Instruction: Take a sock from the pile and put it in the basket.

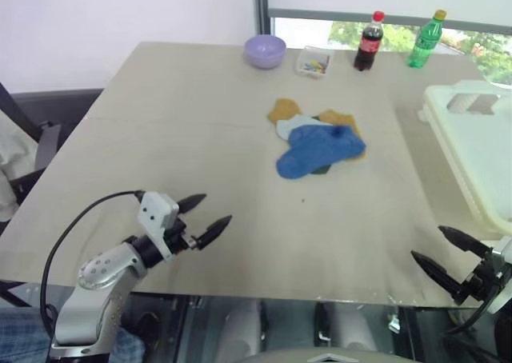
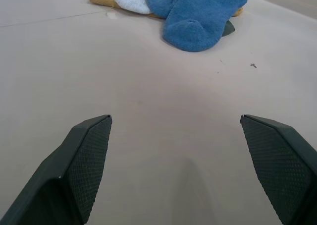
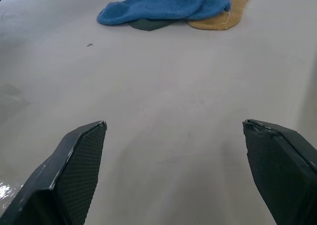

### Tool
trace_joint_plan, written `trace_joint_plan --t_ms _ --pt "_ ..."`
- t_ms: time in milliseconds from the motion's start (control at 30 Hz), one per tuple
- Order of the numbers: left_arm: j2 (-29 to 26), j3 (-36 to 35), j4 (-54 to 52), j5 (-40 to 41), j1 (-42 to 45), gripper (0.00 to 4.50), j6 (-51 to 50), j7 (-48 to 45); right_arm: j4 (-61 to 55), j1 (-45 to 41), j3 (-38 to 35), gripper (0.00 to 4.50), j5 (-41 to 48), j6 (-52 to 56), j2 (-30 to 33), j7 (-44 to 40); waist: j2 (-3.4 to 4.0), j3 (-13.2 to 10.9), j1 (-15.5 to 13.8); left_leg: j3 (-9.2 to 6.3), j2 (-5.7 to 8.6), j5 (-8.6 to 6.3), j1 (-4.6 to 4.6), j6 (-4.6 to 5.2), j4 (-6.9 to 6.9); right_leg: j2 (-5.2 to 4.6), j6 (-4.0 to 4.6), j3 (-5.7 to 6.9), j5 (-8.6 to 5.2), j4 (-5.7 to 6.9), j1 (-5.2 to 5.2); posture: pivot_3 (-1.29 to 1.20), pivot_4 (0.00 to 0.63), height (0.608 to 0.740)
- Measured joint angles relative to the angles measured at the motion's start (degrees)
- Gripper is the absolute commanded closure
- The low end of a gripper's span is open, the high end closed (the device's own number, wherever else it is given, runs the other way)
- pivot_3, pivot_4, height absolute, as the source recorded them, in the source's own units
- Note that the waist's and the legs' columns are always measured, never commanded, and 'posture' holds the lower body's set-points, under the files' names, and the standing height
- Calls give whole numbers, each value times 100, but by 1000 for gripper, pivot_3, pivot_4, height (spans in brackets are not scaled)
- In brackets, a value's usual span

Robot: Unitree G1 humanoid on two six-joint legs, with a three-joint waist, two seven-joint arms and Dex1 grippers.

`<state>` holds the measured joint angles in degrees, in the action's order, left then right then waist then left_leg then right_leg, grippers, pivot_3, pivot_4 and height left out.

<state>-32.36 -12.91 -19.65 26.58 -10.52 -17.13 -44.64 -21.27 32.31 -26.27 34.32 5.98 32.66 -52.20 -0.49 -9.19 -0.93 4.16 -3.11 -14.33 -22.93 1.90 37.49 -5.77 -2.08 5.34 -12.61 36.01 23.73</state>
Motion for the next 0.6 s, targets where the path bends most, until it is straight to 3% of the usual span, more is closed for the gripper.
trace_joint_plan --t_ms 200,600 --pt "18 120 173 -397 102 61 410 62 0 -151 4 0 -34 -12 0 -2 0 0 -1 1 1 0 1 0 3 1 4 0 3 1 -1 0 150 736" --pt "23 168 336 -339 166 61 522 -103 10 -224 56 0 -206 -48 -5 12 0 1 0 1 0 0 2 0 6 2 4 -1 3 6 -1 0 150 736"
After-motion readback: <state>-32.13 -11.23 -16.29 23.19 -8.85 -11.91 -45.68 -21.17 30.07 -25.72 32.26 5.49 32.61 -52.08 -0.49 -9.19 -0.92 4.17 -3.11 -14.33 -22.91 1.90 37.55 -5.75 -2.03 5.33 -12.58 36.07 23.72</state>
